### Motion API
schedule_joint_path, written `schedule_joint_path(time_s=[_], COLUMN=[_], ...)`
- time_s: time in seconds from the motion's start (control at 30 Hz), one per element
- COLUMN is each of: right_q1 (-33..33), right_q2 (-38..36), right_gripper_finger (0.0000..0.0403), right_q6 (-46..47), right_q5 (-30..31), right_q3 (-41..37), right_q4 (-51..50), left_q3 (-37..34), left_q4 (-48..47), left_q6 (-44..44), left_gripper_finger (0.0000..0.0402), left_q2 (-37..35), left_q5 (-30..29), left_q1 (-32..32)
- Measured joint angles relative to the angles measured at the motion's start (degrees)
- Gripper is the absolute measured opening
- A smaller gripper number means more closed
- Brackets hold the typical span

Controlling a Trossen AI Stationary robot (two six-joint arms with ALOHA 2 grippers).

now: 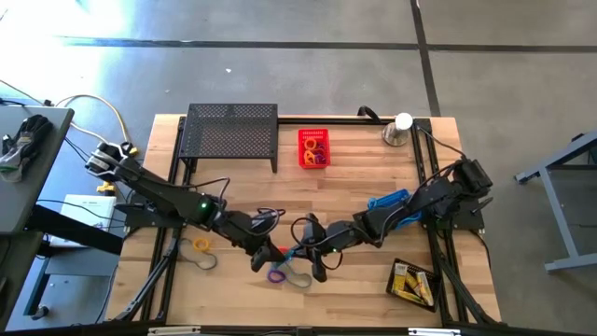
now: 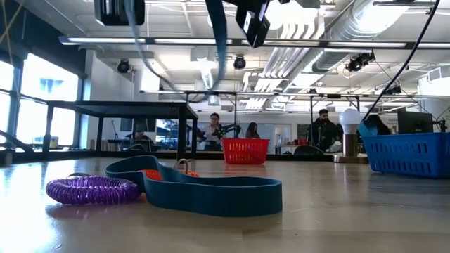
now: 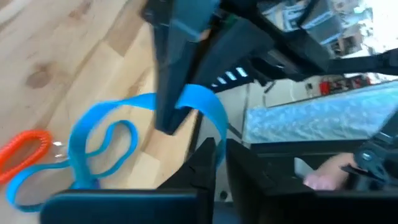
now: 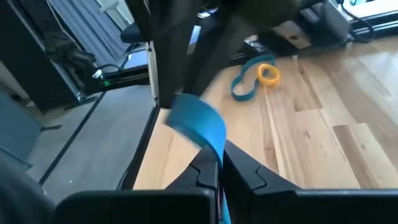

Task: Pick & Place Office Desk Supplies
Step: Put the blue rubber band into the blue bin

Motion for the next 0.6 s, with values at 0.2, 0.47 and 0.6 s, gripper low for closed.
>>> schedule_joint_path(time_s=[0.2, 0.47, 0.6], right_q1=[0.0, 3.6, 7.3], right_q2=[-1.0, -10.0, -16.0], right_gripper_finger=[0.0003, 0.0003, 0.0003], right_q6=[2.0, 6.5, 11.4], right_q5=[-4.3, 0.0, 7.0], right_q3=[0.0, 0.0, 0.0], right_q4=[-5.4, -26.2, -39.5], left_q3=[0.0, 0.0, 0.0], left_q4=[0.9, 2.6, 3.1], left_q6=[-0.7, 0.1, 0.4], left_gripper_finger=[0.0092, 0.0134, 0.0136], left_q2=[1.7, 2.9, 2.9], left_q5=[-1.3, -5.8, -6.6], left_q1=[0.1, 0.6, 0.6])
